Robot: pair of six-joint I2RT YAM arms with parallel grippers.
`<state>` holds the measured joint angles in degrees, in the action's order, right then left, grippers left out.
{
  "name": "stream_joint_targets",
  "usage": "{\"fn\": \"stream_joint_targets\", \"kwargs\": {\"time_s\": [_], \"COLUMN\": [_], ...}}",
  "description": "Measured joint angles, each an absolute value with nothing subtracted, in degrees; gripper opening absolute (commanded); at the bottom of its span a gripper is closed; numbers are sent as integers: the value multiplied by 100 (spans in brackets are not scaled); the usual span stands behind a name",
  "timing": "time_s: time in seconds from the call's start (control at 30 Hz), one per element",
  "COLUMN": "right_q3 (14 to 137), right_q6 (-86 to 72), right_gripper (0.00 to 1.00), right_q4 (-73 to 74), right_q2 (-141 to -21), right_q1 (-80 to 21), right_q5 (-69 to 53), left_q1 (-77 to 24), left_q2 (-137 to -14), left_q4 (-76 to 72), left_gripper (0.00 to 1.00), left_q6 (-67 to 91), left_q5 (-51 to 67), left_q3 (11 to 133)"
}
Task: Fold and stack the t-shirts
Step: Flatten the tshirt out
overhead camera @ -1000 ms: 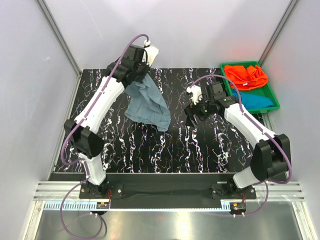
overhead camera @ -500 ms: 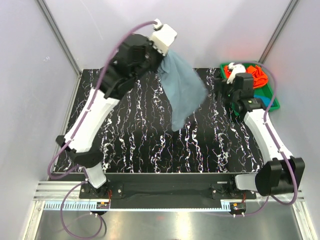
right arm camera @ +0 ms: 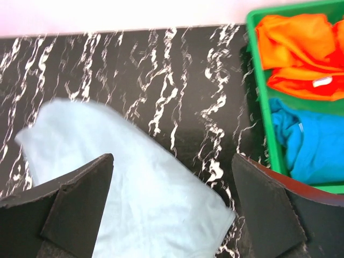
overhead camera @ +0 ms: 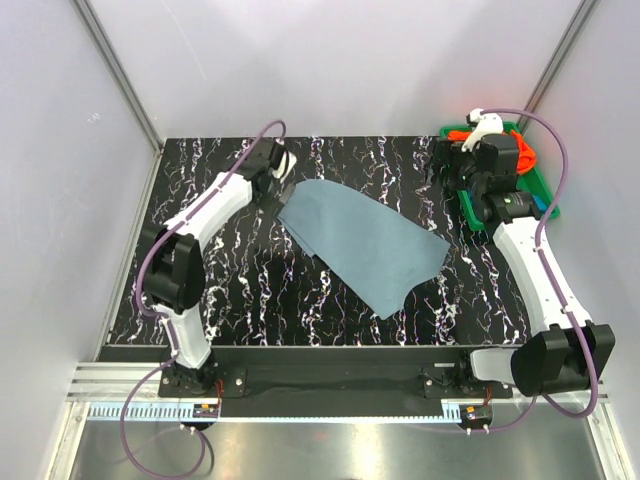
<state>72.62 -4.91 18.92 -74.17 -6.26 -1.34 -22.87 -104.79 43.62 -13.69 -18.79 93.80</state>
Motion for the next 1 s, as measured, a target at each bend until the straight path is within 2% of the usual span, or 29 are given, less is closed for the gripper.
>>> {"fn": "stream_joint_targets", "kwargs": {"time_s": [0.1, 0.23, 0.53, 0.63, 0.8, 1.0], "right_q3": [7218, 7102, 6587, 6626, 6641, 5979], "right_q6": [-395, -486, -1389, -991, 484, 2051], "right_gripper": [100, 100, 90, 92, 91, 88], "right_q4": [2014, 2366, 3173, 3350, 3531, 3500], "right_q2": [-7419, -7596, -8862, -9148, -9045, -7937], "right_q1": [-626, -609, -174, -263, -1127, -2574], "right_q5": [-342, -757, -1621, -1719, -1662, -1780], "left_q1": [-2270, -2300, -2322, -2322, -2322, -2322], "left_q2": [-10586, -10440, -10407, -10409, -10409, -10407], "left_q4": [4689, 4646, 4403, 4407, 4318, 4226], "left_gripper": [99, 99, 98, 98, 98, 99], "left_q6": [-1286, -1083, -1063, -1046, -1035, -1020], "left_q5": [-1868, -1806, -1726, -1678, -1678, -1704], "left_q3": [9091, 9465, 9802, 9767, 9662, 9531]}}
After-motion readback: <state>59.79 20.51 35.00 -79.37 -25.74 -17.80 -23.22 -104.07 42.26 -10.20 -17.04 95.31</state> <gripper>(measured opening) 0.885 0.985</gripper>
